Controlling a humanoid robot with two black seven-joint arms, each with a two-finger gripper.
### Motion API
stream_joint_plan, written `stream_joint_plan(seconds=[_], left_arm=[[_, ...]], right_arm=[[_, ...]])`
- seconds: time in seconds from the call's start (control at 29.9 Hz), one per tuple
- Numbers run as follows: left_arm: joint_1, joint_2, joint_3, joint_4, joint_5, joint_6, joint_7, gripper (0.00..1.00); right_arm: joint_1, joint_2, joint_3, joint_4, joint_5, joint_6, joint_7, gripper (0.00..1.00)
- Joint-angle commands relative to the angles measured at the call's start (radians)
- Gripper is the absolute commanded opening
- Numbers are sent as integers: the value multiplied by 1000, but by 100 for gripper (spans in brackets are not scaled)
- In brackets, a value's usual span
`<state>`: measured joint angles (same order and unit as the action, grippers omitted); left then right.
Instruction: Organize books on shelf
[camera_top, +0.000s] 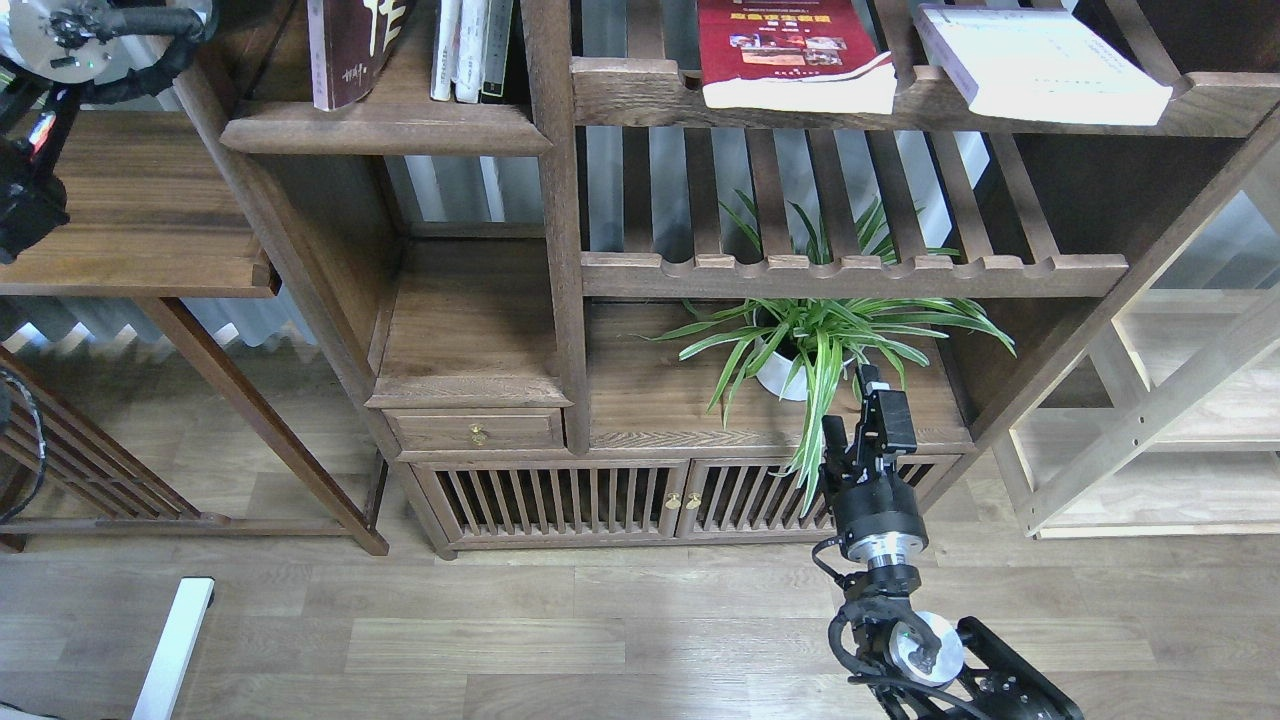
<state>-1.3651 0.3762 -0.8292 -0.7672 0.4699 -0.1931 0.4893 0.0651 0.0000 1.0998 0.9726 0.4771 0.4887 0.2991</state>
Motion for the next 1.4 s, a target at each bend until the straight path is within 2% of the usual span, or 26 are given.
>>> stream_joint_plan(seconds=[0.0, 0.27, 0.4, 0.57, 1.04, 1.37], left_arm=[[-12, 0, -1, -1, -1, 0, -1, 9], [-15, -5, 1, -4, 3, 8, -1, 20], [-17, -10, 5, -3, 3, 15, -1, 36], [-15, -10, 4, -1, 3, 26, -1, 48], [-25, -86, -51, -4, -11, 43, -1, 53], [-55, -88, -113, -7, -13, 43, -1, 55]], right_arm=[[-1, 0, -1, 0, 0, 0, 0, 99], [-1, 0, 0, 1, 0, 0, 0, 99], [-1, 0, 2, 1, 0, 0, 0, 99], [-1, 0, 2, 1, 0, 0, 0, 99], [-1, 0, 2, 1, 0, 0, 0, 99], [-8, 0, -1, 1, -2, 0, 2, 99]])
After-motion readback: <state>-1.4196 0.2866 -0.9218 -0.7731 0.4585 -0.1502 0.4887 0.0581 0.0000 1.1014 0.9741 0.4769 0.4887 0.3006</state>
